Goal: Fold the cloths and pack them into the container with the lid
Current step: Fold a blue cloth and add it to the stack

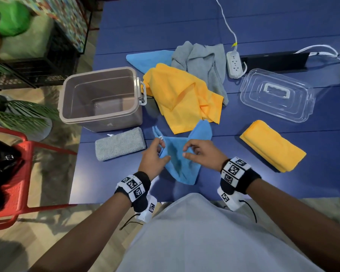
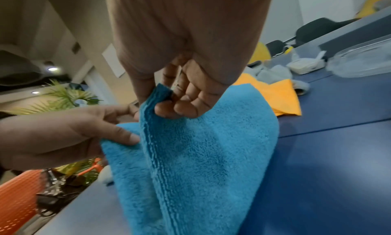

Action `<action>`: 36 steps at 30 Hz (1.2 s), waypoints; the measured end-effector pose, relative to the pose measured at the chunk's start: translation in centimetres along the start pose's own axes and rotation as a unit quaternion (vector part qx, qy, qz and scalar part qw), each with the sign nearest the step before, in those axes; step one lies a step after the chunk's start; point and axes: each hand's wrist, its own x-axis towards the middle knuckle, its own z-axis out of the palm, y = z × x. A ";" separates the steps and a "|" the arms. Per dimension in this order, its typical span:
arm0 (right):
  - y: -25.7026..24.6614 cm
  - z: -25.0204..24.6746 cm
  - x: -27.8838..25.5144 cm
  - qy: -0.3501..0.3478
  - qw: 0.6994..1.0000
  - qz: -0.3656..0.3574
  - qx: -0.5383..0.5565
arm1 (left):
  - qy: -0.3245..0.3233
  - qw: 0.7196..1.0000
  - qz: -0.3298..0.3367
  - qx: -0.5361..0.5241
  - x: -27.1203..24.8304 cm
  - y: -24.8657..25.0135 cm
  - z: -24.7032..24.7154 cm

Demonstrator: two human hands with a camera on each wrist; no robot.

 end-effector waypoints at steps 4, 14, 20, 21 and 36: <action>-1.5 1.5 1.7 -0.046 0.998 0.020 0.026 | -0.010 0.999 0.006 -0.040 -0.2 1.8 0.4; -2.9 0.6 1.7 -0.013 0.997 -0.010 -0.076 | -0.024 0.997 0.068 0.028 -1.3 3.3 -0.5; -3.7 -0.9 2.3 0.063 0.915 -0.231 -0.324 | -0.035 0.993 0.110 0.017 -0.9 4.5 -0.6; -3.6 -1.2 2.5 0.038 0.926 -0.227 -0.300 | -0.044 0.992 0.121 0.014 -0.7 4.7 -0.9; -1.0 -7.9 2.0 0.115 0.945 -0.152 -0.265 | 0.067 0.953 0.263 0.131 3.7 7.3 -6.8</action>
